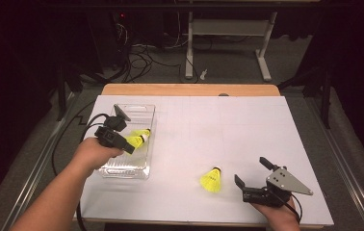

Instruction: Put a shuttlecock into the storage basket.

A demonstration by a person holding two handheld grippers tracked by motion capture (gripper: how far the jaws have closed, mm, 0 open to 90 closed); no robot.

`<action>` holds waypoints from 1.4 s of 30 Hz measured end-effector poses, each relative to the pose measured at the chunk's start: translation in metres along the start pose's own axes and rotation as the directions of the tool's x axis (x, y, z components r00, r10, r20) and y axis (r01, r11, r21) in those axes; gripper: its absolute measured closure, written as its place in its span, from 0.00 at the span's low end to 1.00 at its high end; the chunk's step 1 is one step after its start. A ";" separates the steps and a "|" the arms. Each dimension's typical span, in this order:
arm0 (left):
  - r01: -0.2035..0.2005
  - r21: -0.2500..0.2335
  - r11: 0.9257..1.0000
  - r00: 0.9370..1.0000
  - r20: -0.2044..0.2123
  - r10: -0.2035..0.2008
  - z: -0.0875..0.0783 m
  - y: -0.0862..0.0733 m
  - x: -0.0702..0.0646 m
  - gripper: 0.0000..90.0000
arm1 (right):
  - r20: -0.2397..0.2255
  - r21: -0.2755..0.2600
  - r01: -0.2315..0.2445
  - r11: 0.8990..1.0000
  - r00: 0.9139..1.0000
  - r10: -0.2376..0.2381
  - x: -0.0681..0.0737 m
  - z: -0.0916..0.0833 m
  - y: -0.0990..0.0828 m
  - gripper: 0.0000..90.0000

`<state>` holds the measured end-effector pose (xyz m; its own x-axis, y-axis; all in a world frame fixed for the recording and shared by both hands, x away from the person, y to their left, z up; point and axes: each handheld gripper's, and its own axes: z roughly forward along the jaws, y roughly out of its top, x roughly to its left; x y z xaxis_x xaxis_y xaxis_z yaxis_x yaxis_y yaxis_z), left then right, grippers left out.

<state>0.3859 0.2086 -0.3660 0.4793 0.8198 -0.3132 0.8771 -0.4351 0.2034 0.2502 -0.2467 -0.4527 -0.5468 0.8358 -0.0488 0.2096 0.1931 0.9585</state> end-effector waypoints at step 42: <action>-0.014 0.040 0.999 1.000 0.001 0.014 0.041 0.009 -0.010 0.95 | -0.001 0.000 0.002 1.000 1.000 -0.002 0.000 0.000 0.000 0.00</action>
<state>0.3898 0.1813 -0.3994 0.4919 0.8130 -0.3116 0.8706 -0.4612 0.1709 0.2506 -0.2470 -0.4528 -0.5478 0.8351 -0.0508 0.2084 0.1950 0.9584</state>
